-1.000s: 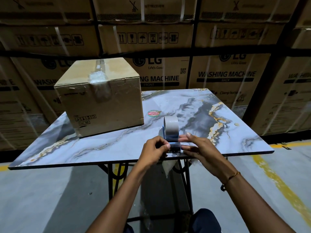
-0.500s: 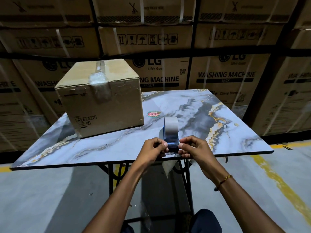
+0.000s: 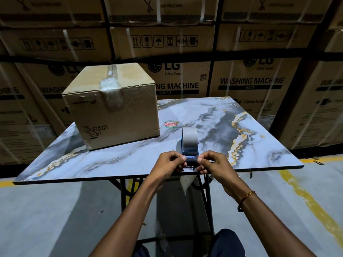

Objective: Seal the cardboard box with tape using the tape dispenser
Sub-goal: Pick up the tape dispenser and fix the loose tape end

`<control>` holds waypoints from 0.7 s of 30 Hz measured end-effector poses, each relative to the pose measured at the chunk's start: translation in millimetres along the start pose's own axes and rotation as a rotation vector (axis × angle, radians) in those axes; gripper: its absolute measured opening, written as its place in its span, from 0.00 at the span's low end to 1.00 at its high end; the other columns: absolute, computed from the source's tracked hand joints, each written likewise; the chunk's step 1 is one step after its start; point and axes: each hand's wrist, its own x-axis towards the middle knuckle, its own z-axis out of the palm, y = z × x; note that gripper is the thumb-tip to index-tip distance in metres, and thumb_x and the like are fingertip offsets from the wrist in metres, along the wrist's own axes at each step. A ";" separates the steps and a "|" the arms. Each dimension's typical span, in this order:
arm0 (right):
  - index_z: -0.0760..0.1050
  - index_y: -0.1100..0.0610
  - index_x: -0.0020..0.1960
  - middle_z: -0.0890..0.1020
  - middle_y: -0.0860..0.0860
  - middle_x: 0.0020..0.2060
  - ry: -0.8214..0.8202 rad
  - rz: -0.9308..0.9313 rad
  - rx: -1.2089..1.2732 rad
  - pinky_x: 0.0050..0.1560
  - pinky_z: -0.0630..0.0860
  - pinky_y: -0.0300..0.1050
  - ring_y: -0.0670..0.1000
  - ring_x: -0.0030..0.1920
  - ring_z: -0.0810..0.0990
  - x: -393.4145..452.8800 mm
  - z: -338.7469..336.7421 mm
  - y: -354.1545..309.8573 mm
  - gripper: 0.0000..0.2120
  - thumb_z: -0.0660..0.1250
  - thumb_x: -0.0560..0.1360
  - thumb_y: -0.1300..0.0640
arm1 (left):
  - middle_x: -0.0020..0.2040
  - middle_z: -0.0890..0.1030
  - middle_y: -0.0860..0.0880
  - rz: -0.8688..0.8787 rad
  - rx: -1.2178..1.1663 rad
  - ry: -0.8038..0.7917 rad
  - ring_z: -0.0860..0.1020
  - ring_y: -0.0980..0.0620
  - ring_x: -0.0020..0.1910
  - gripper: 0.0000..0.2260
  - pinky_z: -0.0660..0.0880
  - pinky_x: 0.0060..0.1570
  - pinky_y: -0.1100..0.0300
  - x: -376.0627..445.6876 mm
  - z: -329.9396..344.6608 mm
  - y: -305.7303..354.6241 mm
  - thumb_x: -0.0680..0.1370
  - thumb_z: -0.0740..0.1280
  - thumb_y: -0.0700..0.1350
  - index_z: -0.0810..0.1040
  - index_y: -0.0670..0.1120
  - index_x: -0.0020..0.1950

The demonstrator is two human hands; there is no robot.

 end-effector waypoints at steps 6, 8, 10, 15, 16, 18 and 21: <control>0.78 0.63 0.47 0.81 0.58 0.39 -0.030 0.047 -0.002 0.38 0.78 0.38 0.49 0.38 0.84 1.0 -1.4 -1.8 0.05 0.65 0.80 0.64 | 0.42 0.85 0.43 -0.085 -0.103 -0.070 0.76 0.53 0.35 0.12 0.73 0.39 0.64 -2.0 -12.4 5.3 0.80 0.66 0.44 0.84 0.36 0.51; 0.78 0.63 0.46 0.82 0.59 0.39 -0.046 0.062 0.008 0.38 0.78 0.37 0.51 0.40 0.84 0.6 -1.3 -2.0 0.05 0.65 0.80 0.64 | 0.44 0.85 0.41 -0.092 -0.184 -0.056 0.77 0.53 0.35 0.12 0.73 0.39 0.64 -4.8 -12.1 5.2 0.79 0.67 0.44 0.84 0.36 0.52; 0.78 0.62 0.45 0.82 0.61 0.39 -0.048 0.074 0.020 0.37 0.77 0.37 0.50 0.39 0.83 0.7 -1.4 -2.3 0.05 0.65 0.80 0.64 | 0.44 0.85 0.40 -0.079 -0.294 0.045 0.79 0.53 0.35 0.10 0.75 0.37 0.65 -8.2 -8.9 1.7 0.79 0.67 0.41 0.82 0.36 0.55; 0.78 0.64 0.45 0.82 0.60 0.38 -0.047 0.096 0.071 0.41 0.80 0.40 0.50 0.39 0.84 1.3 -3.6 -4.0 0.04 0.66 0.79 0.65 | 0.41 0.85 0.40 -0.036 -0.258 0.175 0.82 0.49 0.35 0.07 0.79 0.38 0.61 -21.4 -2.3 -8.8 0.77 0.68 0.36 0.80 0.39 0.54; 0.78 0.64 0.45 0.82 0.59 0.38 -0.052 0.101 0.081 0.42 0.79 0.41 0.51 0.39 0.84 1.8 -3.6 -4.4 0.04 0.67 0.79 0.65 | 0.42 0.85 0.40 -0.044 -0.237 0.159 0.82 0.48 0.35 0.06 0.80 0.39 0.60 -23.5 2.0 -8.5 0.77 0.69 0.36 0.79 0.40 0.53; 0.78 0.64 0.45 0.81 0.59 0.38 -0.056 0.115 0.097 0.43 0.79 0.44 0.51 0.39 0.84 2.1 -4.0 -5.6 0.04 0.68 0.78 0.65 | 0.43 0.84 0.38 -0.053 -0.240 0.144 0.83 0.45 0.37 0.06 0.81 0.40 0.58 -23.9 11.5 -6.2 0.76 0.70 0.37 0.78 0.40 0.53; 0.78 0.64 0.46 0.81 0.59 0.38 -0.068 0.127 0.102 0.44 0.80 0.44 0.50 0.39 0.84 1.8 -5.2 -7.9 0.03 0.68 0.78 0.65 | 0.43 0.83 0.38 -0.076 -0.299 0.163 0.83 0.45 0.38 0.06 0.82 0.38 0.59 -18.9 21.2 -4.1 0.76 0.71 0.38 0.76 0.40 0.51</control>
